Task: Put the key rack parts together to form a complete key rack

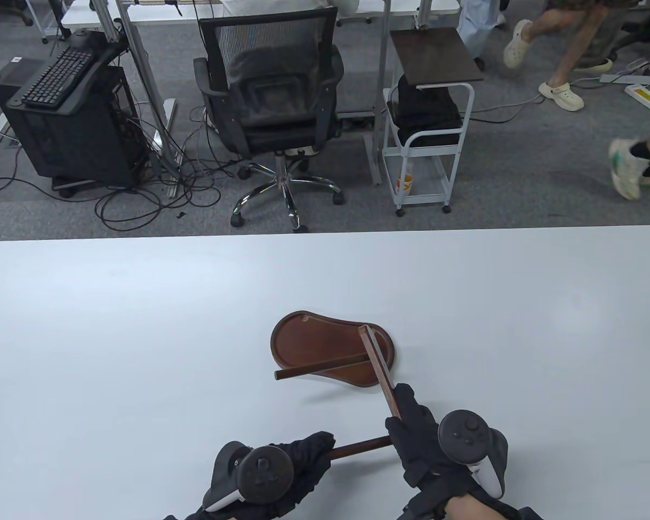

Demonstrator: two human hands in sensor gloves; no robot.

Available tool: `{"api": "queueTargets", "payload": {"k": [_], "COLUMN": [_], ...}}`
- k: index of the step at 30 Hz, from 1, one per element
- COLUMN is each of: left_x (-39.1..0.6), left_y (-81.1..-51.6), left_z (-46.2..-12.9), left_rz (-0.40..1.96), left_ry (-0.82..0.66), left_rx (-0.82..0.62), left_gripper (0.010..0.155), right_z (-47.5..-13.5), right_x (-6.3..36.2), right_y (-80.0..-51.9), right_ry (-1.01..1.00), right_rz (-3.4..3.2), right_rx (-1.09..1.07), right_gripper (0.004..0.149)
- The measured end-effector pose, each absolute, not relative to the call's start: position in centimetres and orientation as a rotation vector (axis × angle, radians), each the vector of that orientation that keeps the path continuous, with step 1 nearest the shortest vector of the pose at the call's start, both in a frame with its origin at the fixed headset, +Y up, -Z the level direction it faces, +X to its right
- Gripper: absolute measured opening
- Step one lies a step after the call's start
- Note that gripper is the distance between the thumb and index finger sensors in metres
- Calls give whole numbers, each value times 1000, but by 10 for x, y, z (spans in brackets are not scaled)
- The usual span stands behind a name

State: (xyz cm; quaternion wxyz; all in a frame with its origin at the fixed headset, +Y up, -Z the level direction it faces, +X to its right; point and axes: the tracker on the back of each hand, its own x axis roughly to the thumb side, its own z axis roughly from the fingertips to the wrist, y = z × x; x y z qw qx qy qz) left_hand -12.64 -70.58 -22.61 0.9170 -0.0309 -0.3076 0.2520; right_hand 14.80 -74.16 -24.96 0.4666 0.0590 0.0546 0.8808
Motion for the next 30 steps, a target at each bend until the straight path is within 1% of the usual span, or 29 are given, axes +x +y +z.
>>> {"api": "queueTargets", "payload": {"k": [6,13,16,21,23,27,30], "left_x": [-127,-125,-125,-123,-124,-135,-151], "left_y": [-707,-706,-701,-689,-683,-674,-673], "left_z": [-228,-230,-233,-240,-243,-255,-269], "left_rz": [559,601,614,722,747,775,820], "left_ry": [-630,-671,-675,-695,-701,-668,-602], "left_rx": [-86,-115,-98,-137,-130,-100,-91], "left_gripper": [52,53,56,59,58,59,57], "right_z": [-250,-251,-252,-254,-255,-255,-255], "right_x": [148,149,152,157,160,167,172], "right_y": [-742,-741,-742,-741,-740,-738,-737], "right_ry": [142,158,175,185,185,173,162], "right_rz": [2159,2105,2052,1987,1964,1950,1931], "right_rx": [150,131,107,87,83,73,59], "right_gripper": [65,64,64,64,63,63,63]}}
